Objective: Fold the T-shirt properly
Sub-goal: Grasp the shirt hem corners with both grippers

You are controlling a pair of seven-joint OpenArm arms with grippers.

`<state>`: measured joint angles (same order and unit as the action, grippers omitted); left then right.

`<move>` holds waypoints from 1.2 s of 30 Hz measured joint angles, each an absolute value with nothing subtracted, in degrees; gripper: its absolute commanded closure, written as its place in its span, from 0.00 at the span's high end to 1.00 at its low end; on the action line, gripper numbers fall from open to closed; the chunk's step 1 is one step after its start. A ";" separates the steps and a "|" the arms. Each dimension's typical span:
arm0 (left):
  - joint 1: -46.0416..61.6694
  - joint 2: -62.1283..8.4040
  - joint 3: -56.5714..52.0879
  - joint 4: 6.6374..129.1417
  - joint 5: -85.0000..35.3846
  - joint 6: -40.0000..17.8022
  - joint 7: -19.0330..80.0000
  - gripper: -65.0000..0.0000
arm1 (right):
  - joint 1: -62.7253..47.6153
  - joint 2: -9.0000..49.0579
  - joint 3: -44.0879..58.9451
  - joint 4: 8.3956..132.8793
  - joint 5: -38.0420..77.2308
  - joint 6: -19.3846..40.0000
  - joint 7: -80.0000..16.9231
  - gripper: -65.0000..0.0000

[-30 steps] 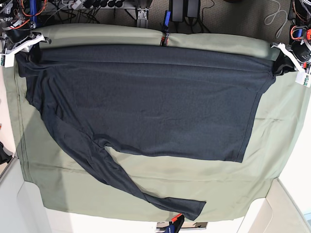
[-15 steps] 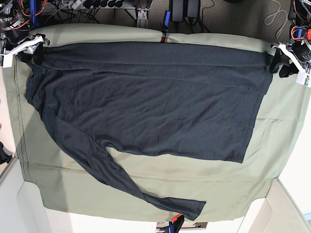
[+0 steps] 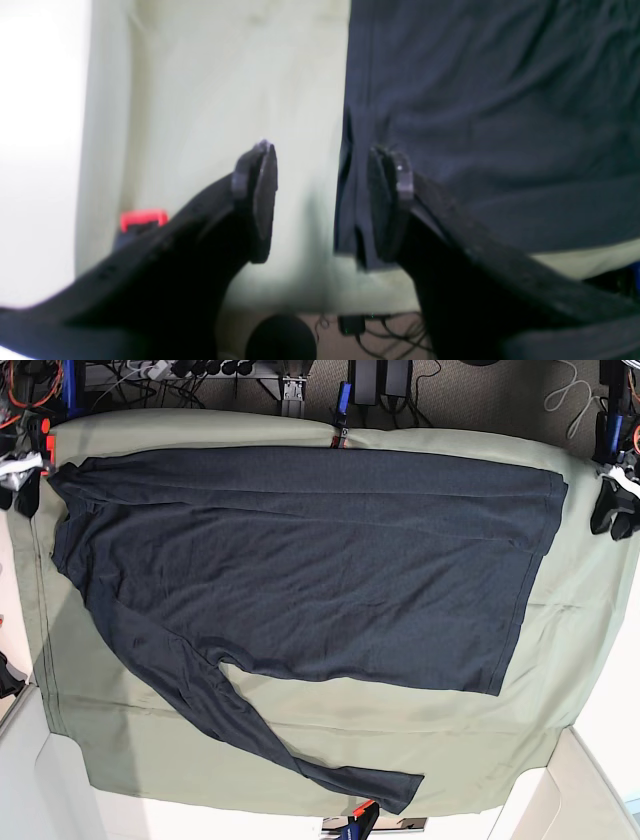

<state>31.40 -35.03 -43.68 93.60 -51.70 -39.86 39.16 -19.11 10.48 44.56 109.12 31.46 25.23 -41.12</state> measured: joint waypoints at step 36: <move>-21.65 -37.30 -2.15 47.29 -35.07 -35.59 22.98 0.59 | 12.82 13.65 25.91 67.94 17.10 24.45 -36.42 0.44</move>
<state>-21.65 -37.30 -2.15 47.29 -35.07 -35.59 22.98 12.82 13.65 25.91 67.94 17.10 24.45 -36.42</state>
